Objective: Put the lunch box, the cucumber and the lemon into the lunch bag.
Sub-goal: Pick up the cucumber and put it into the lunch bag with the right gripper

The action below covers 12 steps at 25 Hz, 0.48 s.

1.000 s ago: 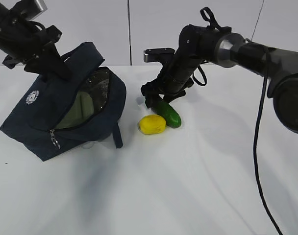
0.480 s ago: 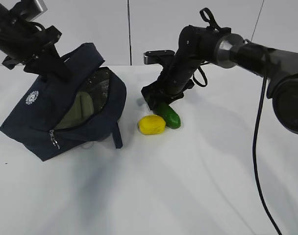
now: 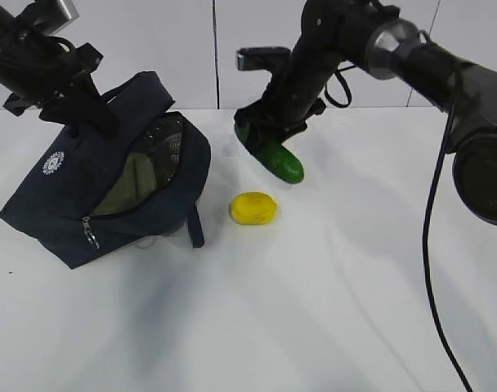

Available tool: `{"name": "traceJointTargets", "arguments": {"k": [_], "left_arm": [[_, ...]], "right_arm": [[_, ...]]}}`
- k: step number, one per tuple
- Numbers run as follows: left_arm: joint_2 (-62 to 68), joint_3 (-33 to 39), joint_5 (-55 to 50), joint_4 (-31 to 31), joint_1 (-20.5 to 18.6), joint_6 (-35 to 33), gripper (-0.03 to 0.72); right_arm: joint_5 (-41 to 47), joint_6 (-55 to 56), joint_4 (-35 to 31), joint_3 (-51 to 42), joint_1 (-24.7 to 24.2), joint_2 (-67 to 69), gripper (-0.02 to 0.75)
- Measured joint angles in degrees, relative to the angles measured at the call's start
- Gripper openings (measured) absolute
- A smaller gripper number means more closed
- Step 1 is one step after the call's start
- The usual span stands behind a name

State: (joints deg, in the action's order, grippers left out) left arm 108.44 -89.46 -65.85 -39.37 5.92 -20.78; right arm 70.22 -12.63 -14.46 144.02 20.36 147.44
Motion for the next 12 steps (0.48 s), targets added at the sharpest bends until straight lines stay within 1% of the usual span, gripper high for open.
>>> {"name": "traceJointTargets", "arguments": {"k": [3,6,9,12], "left_arm": [[0.0,0.0,0.9,0.1,-0.1,0.0,0.003],[0.0,0.0,1.6,0.1,-0.1,0.0,0.003],[0.0,0.0,2.8,-0.4,-0.1,0.0,0.003],[0.0,0.0,5.0,-2.9,-0.1,0.0,0.003]], "right_arm": [[0.1,2.9,-0.4,5.2,0.0,-0.1,0.310],[0.8,5.0,-3.4,6.2,0.0,-1.7,0.309],[1.2,5.6,-10.6,6.3,0.0,-3.4,0.309],[1.3,7.2,-17.5,6.5,0.0,-4.0,0.309]]}}
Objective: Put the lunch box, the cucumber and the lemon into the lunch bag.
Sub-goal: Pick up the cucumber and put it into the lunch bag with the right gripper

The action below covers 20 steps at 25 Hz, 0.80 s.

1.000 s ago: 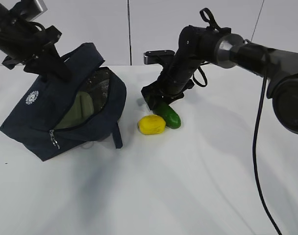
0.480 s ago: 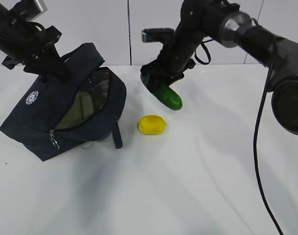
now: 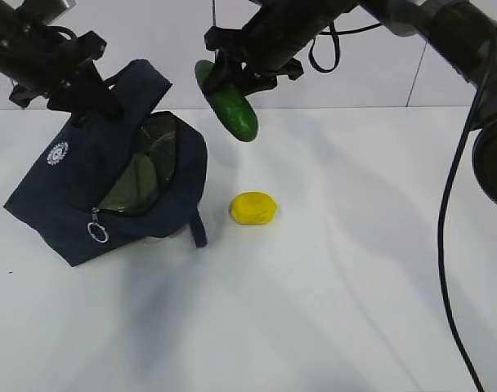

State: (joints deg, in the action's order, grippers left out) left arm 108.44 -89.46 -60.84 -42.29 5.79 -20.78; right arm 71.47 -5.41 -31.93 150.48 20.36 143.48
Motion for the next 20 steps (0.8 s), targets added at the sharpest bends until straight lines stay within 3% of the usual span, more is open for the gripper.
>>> {"name": "traceJointTargets", "arguments": {"k": [9,17,20], "left_arm": [[0.2,0.0,8.1,-9.0,-0.1,-1.4,0.003],[0.3,0.0,9.3,-11.4,-0.1,-3.0,0.003],[0.3,0.0,9.3,-11.4,-0.1,-3.3,0.003]], "right_arm": [[0.0,4.7,-9.7,0.0,0.0,0.0,0.309],[0.0,4.9,-14.6,-4.9,0.0,0.0,0.309],[0.0,4.2,-19.9,-5.4,0.0,1.6,0.309]]}}
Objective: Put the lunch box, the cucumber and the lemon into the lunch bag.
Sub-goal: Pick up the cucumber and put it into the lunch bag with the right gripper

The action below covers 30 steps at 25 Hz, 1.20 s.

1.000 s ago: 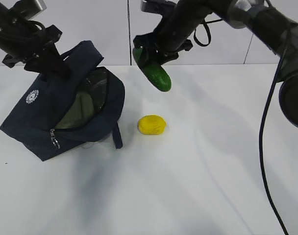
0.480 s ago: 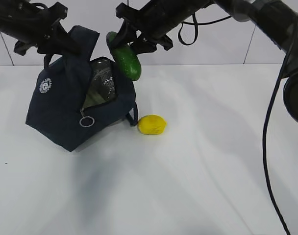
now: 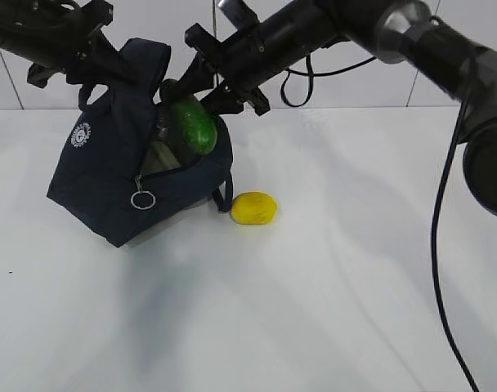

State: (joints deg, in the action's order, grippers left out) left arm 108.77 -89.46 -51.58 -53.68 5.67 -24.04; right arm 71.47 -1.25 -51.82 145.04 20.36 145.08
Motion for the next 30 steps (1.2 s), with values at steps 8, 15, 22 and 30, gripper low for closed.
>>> {"name": "traceJointTargets", "arguments": {"k": [8,15,22,30], "left_arm": [[0.0,0.0,-0.4,0.0,0.0,-0.4,0.003],[0.0,0.0,-1.0,-0.1,0.0,-0.8,0.003],[0.0,0.0,-1.0,-0.1,0.0,-1.2,0.003],[0.0,0.0,-1.1,-0.1,-2.3,-1.3,0.003]], "right_arm": [[-1.8,-2.7,-7.8,-0.1,0.1,5.5,0.314],[-7.7,-3.3,-8.0,-0.1,0.1,5.9,0.399],[-6.3,-3.8,-8.0,-0.1,0.5,6.2,0.523],[-1.4,-6.6,-4.7,7.2,-1.6,6.2,0.531]]}}
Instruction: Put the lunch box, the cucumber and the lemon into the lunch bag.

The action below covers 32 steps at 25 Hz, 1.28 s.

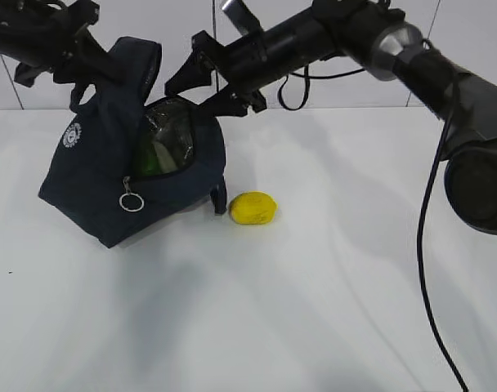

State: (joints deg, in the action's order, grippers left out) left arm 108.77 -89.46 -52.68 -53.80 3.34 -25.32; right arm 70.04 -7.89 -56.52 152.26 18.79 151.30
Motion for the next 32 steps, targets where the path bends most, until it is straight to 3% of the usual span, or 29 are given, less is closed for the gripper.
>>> {"name": "traceJointTargets", "arguments": {"k": [5,11,21,28,32], "left_arm": [[0.0,0.0,-1.5,0.1,-4.2,0.0,0.003],[0.0,0.0,-4.6,3.5,-7.2,0.6,0.003],[0.0,0.0,-4.8,6.0,-7.3,0.8,0.003],[0.0,0.0,-5.3,6.7,-7.3,0.8,0.003],[0.0,0.0,-6.2,6.9,-7.3,0.8,0.003]], "right_arm": [[0.4,1.6,11.6,7.7,-0.8,-0.1,0.531],[1.3,2.6,17.1,8.8,-0.8,-1.2,0.531],[1.5,3.1,19.4,8.8,-0.5,-1.2,0.530],[1.8,1.7,36.1,8.8,-0.3,-2.8,0.530],[1.9,1.9,37.5,8.8,-0.1,-5.1,0.529]]}}
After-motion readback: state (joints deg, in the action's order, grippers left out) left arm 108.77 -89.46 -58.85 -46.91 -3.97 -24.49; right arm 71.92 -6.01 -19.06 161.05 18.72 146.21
